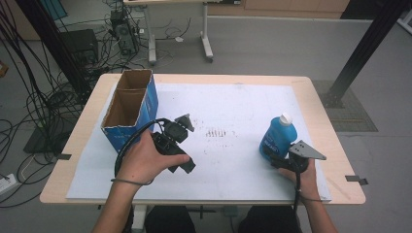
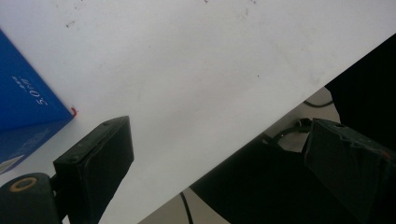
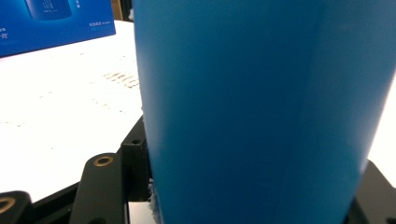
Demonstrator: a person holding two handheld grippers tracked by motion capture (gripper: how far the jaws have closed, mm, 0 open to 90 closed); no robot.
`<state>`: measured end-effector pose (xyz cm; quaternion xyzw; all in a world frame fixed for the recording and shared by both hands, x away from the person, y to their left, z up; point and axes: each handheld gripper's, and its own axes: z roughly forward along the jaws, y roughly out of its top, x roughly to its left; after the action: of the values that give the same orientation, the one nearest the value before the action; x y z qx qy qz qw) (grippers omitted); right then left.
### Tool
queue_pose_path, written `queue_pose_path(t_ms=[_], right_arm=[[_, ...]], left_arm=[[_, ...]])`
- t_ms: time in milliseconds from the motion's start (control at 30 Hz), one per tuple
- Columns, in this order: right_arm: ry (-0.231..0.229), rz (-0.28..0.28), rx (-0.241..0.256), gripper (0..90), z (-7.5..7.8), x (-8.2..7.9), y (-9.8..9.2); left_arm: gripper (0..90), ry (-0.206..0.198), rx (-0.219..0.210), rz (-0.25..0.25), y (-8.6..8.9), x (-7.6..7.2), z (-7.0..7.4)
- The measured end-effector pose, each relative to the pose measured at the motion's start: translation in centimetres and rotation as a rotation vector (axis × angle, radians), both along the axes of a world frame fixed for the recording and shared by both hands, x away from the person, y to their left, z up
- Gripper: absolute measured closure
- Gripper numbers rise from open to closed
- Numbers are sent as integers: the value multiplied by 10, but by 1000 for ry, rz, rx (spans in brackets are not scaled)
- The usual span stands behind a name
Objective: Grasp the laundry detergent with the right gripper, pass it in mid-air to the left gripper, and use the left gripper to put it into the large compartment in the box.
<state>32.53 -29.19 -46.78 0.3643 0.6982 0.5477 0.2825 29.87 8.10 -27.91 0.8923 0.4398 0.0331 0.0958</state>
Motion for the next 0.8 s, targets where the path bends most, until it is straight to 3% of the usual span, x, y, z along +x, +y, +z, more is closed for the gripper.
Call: queue_pose_path(t_ms=[800], right_arm=[[1,0,1,397,0,0,0]], left_arm=[[82,-3,4,8,3,2,1]])
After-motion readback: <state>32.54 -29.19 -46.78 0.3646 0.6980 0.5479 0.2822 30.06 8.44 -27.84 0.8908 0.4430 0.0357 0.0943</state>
